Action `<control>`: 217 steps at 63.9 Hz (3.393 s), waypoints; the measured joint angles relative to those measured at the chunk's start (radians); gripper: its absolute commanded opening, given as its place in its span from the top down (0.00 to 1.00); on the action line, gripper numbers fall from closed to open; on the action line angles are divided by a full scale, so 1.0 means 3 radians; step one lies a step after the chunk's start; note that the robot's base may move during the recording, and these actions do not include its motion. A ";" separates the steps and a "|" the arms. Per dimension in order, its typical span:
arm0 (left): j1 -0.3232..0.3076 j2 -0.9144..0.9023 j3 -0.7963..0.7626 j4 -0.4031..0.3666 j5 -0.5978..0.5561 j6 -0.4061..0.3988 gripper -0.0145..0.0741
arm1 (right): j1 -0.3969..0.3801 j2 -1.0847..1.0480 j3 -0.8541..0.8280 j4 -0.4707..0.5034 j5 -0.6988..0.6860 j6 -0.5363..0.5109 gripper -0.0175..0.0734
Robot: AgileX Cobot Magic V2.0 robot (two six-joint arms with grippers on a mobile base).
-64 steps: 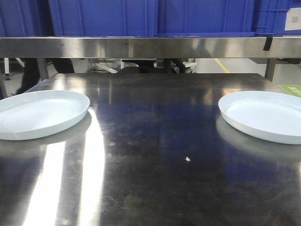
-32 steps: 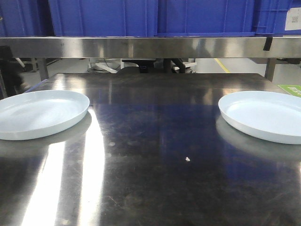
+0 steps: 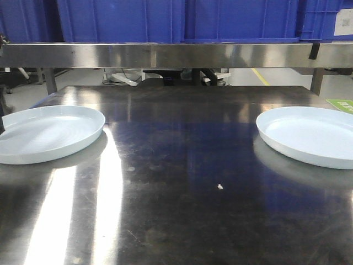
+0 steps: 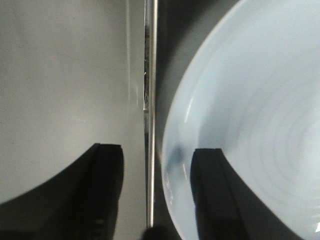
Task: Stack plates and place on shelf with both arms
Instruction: 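Grip the plate rim with the left gripper and lift it toward the center, then lower the plate onto the table center and open the left gripper, then raise the left gripper away from the plate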
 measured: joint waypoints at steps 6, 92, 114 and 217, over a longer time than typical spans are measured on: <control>0.0000 0.0000 0.0000 0.0000 -0.0042 0.0000 0.49 | 0.0000 0.0000 0.0000 0.0000 0.0000 0.0000 0.75; -0.0008 0.0073 -0.0612 -0.1446 0.0406 0.0400 0.74 | 0.0000 0.0000 0.0000 0.0000 0.0000 0.0000 0.75; -0.0534 0.0082 -0.0617 -0.1762 0.0332 0.0503 0.74 | 0.0000 0.0000 0.0000 0.0000 0.0000 0.0000 0.75; -0.1259 -0.0561 -0.0379 -0.0697 -0.0147 0.0208 0.59 | 0.0000 0.0000 0.0000 0.0000 0.0000 0.0000 0.75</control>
